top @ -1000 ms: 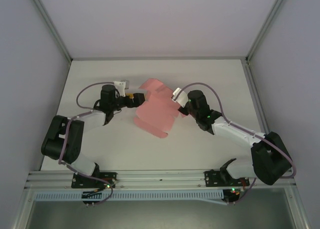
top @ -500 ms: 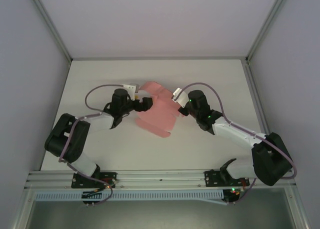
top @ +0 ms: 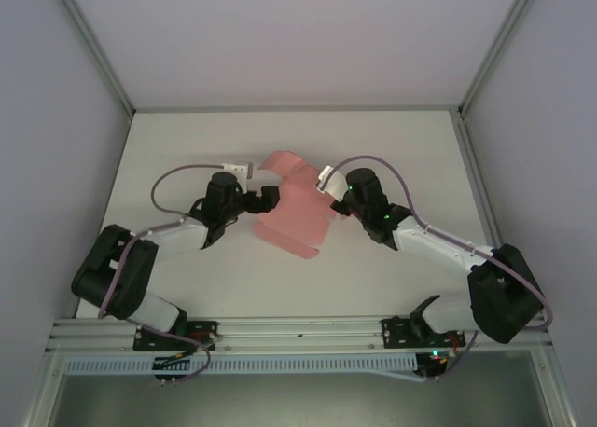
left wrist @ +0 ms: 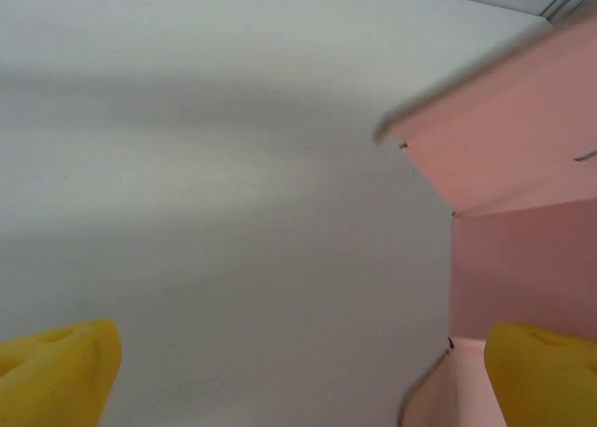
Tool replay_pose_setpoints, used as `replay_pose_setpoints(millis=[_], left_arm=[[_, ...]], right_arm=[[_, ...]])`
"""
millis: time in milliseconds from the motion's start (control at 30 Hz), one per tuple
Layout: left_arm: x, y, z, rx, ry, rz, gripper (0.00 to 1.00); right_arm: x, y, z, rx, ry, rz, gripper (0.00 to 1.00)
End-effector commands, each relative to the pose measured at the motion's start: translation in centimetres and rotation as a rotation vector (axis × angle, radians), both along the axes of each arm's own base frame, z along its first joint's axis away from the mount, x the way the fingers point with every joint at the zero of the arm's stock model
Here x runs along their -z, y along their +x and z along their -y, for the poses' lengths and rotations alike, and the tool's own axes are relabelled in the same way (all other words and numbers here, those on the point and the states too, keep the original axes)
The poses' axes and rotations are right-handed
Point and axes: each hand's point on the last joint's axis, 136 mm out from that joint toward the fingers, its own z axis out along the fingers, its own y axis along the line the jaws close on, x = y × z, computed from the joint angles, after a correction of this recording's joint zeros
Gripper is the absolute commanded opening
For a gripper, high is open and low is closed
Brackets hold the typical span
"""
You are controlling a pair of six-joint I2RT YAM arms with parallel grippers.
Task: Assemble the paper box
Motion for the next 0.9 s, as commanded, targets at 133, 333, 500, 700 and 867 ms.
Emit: replay_pose_setpoints(millis=[133, 333, 500, 700, 867], left_arm=[[-1.1, -1.2, -3.7, -0.139, 0.084, -0.028, 1.00], [-3.2, -1.6, -6.6, -0.259, 0.100, -0.006, 1.00], [-3.5, -1.3, -8.6, -0.334, 0.099, -0.006, 1.00], [-3.7, -0.5, -9.3, -0.368, 0.074, -0.010, 1.00], [-3.3, 0.7, -10.9, -0.420, 0.062, -0.021, 1.00]], right_arm=[[-0.4, 1.2, -0.5, -0.012, -0.150, 0.039, 0.00], [-1.0, 1.8, -1.7, -0.036, -0.249, 0.094, 0.00], [-1.3, 2.4, -2.2, -0.035, -0.374, 0.178, 0.00], [-0.7, 2.7, -2.7, 0.002, -0.486, 0.266, 0.00], [1.7, 1.9, -3.3, -0.020, -0.522, 0.256, 0.00]])
